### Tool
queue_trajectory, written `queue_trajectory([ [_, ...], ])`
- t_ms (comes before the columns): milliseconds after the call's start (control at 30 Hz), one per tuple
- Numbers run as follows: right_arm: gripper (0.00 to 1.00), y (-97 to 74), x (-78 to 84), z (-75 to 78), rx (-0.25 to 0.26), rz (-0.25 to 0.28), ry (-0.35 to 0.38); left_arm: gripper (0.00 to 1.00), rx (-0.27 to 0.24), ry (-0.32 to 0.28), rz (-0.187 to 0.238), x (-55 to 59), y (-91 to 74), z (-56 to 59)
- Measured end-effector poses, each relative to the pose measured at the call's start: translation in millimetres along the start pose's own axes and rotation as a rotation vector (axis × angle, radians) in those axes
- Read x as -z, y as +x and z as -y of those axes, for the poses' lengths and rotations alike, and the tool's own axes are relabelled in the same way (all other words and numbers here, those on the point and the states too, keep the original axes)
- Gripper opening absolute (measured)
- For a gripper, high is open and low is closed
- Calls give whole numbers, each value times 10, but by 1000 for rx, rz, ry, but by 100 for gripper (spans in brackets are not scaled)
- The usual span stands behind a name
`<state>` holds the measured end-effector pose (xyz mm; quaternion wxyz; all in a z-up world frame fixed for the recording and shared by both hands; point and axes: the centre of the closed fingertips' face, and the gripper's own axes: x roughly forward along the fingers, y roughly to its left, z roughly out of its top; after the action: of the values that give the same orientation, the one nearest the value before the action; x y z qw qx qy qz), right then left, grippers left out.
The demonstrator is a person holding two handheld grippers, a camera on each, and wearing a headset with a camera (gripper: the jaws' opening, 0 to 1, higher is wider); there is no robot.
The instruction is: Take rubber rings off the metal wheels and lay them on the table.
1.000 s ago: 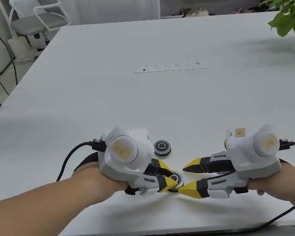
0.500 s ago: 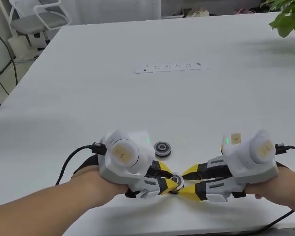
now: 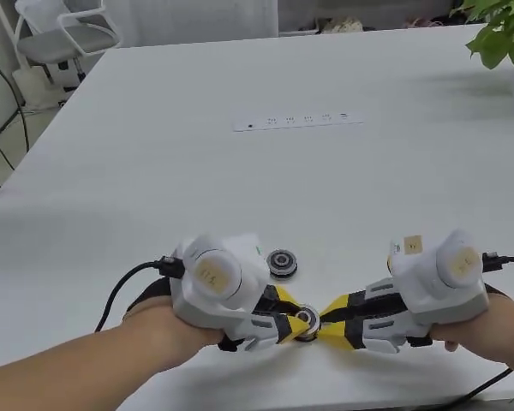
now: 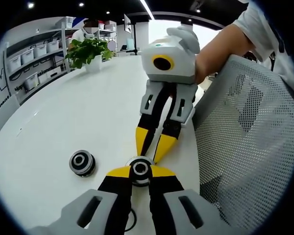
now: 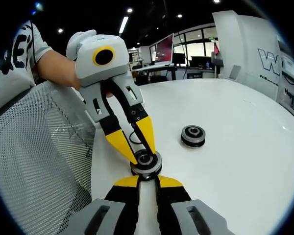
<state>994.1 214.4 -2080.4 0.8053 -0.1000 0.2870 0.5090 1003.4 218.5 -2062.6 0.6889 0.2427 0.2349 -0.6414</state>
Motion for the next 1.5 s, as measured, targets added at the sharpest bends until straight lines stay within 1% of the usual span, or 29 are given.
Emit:
queue_trajectory([
  [33, 8, -3, 8, 2, 0, -1, 2, 7, 0, -1, 0, 0, 0, -1],
  [133, 0, -18, 17, 24, 11, -3, 6, 7, -2, -2, 0, 1, 1, 2],
  [267, 0, -13, 15, 17, 5, -11, 3, 7, -7, 4, -3, 0, 2, 4],
  [367, 0, -14, 16, 21, 11, -9, 19, 7, -8, 5, -5, 2, 3, 3],
  [433, 0, -17, 15, 28, 19, -10, 32, 7, -13, 20, -6, 1, 4, 7],
  [533, 0, -16, 13, 35, 23, -13, 44, 7, -13, 15, -6, 1, 3, 5],
  [633, 0, -27, 5, 48, 21, 5, 99, 7, -13, 13, -6, 2, 3, 7],
  [733, 0, -46, -4, 74, 28, 19, 123, 7, -14, 12, -6, 0, 2, 10],
  [767, 0, -55, -3, 85, 31, 24, 148, 7, -14, 12, -6, 0, 1, 10],
  [867, 0, -79, -43, 114, 40, 57, 177, 7, -14, 12, -6, -1, 1, 11],
  [1000, 0, -77, -42, 112, 40, 59, 185, 7, -15, 12, -6, -3, 2, 11],
  [1167, 0, -89, -92, 121, 36, 90, 210, 7, -19, 15, -8, -6, 2, 13],
  [1500, 0, -96, -126, 115, 31, 111, 225, 7, -24, 9, -9, -10, 7, 10],
])
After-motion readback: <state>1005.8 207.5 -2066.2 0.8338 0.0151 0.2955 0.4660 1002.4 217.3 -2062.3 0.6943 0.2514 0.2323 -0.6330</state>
